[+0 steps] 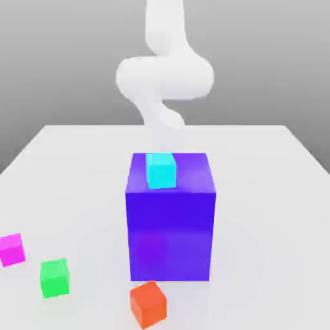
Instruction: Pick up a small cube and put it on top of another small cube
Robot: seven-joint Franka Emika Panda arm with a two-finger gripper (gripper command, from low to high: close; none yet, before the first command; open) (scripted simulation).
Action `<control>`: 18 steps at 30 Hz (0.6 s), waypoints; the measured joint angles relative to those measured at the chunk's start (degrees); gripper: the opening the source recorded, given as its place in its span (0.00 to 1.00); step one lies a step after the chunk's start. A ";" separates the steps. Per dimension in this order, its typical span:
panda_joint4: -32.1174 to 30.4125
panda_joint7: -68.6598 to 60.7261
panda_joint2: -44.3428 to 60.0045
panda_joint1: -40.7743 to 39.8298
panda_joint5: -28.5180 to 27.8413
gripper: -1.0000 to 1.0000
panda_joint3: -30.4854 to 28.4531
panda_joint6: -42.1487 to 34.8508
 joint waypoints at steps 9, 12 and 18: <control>-2.86 -20.57 14.83 4.35 3.75 0.50 -14.81 5.81; -3.79 -27.97 19.73 5.42 5.88 0.50 -19.58 7.67; -5.60 -44.00 30.07 6.22 11.90 0.50 -27.83 11.24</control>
